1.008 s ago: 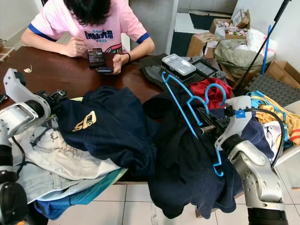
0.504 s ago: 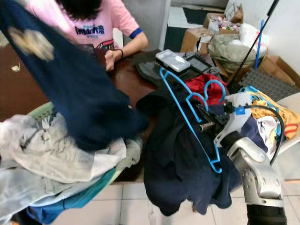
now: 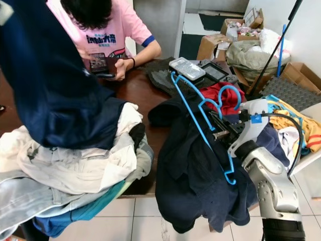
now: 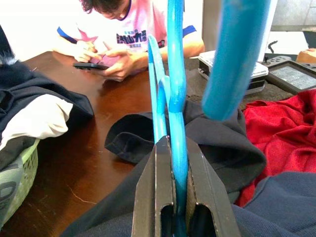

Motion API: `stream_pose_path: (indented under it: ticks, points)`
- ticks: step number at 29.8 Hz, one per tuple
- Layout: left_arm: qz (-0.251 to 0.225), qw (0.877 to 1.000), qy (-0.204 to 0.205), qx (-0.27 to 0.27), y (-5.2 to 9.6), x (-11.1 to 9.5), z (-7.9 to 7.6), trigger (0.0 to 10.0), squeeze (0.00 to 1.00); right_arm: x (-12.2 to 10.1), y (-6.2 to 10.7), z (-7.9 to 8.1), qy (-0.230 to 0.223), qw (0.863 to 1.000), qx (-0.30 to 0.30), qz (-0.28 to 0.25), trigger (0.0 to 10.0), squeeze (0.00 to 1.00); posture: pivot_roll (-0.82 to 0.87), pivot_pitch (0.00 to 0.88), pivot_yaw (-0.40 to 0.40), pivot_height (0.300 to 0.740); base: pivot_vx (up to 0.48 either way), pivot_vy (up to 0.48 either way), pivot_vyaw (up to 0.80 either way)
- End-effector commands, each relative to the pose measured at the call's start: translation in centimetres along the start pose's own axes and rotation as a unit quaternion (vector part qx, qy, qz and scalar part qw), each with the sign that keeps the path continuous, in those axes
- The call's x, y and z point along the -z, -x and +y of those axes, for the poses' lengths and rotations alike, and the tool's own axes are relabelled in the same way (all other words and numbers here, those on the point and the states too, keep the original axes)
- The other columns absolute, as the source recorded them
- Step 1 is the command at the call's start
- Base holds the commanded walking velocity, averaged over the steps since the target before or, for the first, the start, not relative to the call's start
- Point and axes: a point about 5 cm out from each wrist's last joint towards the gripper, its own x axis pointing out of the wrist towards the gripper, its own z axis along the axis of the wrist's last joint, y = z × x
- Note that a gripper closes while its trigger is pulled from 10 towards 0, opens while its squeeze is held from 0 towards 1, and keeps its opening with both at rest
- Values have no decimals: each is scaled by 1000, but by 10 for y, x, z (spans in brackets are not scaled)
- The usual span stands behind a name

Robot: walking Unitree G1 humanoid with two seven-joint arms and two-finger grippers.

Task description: Hang hanger

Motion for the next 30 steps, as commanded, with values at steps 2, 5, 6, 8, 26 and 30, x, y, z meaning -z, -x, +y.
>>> stream_pose_path:
  ticks: [2,5,6,8,26,30]
  points:
    - [29,999,36,28,8,13,-23,0,0,2,2,-1,4,1000,5,3,10000,0,80,97,-38,740,0,0,0]
    - [96,983,143,59,22,35,-53,0,0,3,2,-2,4,1000,6,5,10000,0,78,100,-41,740,0,0,0]
    - [116,973,187,71,27,40,-64,0,0,3,3,-2,5,1000,6,5,10000,0,78,100,-41,740,0,0,0]
    - [143,956,239,92,35,45,-80,0,0,3,3,-2,5,1000,6,6,10000,0,78,101,-41,740,0,0,0]
    - [177,847,455,209,67,35,-112,0,0,2,5,-3,7,1000,7,7,10000,0,68,106,-37,740,0,0,0]
    - [159,789,488,338,89,21,-92,235,0,1,8,-5,8,1000,9,9,10000,0,69,114,-36,740,0,0,0]
